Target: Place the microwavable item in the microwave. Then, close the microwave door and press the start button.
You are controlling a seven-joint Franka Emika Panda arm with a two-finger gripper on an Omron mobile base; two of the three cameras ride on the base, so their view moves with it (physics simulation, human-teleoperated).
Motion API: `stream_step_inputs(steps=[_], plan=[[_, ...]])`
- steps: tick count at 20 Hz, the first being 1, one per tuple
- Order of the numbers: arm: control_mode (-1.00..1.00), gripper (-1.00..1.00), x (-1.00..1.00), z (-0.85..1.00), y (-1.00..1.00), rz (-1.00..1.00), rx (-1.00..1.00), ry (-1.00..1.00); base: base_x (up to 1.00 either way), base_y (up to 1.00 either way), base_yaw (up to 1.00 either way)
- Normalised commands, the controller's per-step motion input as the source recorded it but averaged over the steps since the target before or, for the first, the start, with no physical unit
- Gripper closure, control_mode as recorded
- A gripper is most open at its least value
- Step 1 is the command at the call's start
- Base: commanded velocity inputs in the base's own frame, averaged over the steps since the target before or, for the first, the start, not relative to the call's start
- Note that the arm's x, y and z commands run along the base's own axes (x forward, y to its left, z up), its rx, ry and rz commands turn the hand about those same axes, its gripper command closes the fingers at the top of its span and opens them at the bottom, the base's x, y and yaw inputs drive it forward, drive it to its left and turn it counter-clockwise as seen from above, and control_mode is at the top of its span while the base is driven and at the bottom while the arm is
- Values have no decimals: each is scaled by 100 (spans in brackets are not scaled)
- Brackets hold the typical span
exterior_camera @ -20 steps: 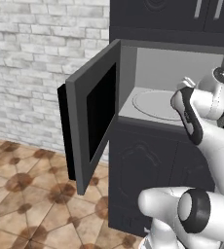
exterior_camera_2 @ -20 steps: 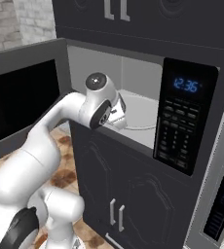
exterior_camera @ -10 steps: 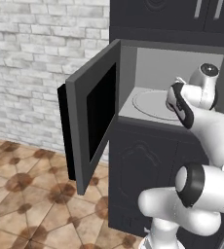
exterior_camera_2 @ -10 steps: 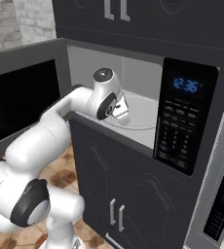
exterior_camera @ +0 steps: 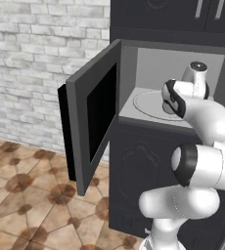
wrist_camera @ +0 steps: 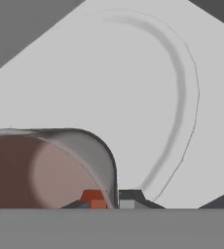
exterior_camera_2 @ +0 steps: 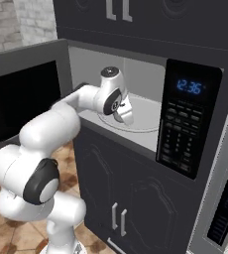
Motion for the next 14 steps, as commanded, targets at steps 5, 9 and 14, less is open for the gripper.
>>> stream_step_inputs(steps=[5, 9, 14], plan=[[-100, 100, 22, -10, 0, 0, 0, 3, 0, 0, 0], [-100, -100, 18, -5, 0, 0, 0, 1, 0, 0, 0], [-100, -100, 0, 0, 0, 0, 0, -2, 0, 0, 0]])
